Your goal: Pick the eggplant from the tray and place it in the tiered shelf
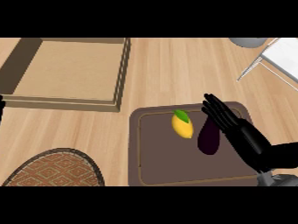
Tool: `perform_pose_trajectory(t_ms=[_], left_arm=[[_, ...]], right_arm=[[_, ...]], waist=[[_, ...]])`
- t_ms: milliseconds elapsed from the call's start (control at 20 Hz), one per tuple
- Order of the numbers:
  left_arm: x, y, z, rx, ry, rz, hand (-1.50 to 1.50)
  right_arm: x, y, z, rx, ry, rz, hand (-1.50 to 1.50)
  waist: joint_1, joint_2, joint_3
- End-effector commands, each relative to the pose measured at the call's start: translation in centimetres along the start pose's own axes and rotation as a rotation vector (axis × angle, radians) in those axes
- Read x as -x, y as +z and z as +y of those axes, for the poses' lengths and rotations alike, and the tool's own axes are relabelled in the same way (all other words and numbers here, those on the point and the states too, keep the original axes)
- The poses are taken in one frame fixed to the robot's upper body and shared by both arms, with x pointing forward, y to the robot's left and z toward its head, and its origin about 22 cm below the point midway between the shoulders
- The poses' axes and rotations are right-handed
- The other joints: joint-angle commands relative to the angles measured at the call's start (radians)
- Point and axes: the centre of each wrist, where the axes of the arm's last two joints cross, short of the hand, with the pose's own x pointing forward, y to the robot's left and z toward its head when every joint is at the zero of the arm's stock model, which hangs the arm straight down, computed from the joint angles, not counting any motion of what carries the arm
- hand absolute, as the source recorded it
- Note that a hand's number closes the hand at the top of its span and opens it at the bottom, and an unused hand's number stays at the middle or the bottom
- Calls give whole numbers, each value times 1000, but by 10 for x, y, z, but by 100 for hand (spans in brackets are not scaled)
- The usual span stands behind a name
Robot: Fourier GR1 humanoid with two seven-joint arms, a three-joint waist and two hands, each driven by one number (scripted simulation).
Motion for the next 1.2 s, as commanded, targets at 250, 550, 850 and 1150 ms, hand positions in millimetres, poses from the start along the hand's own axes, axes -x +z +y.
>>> perform_pose_trajectory(t_ms=[250, 550, 850, 1150], left_arm=[[-17, 2, -64, 212, 143, -39, 0], [-16, 7, -70, 238, 179, -1, 0], [-20, 1, -102, 338, 182, 13, 0], [-26, 7, -136, 369, 206, -4, 0]], right_arm=[[-17, 24, -91, 784, 155, 174, -150], [28, 88, -119, 1212, 431, 341, 150], [44, 68, -62, 1571, 421, 98, -150], [22, 70, -23, 1261, 415, 251, -150]], waist=[[-116, 10, -10], [-139, 21, -14], [-65, -2, -4], [-27, -2, -5]])
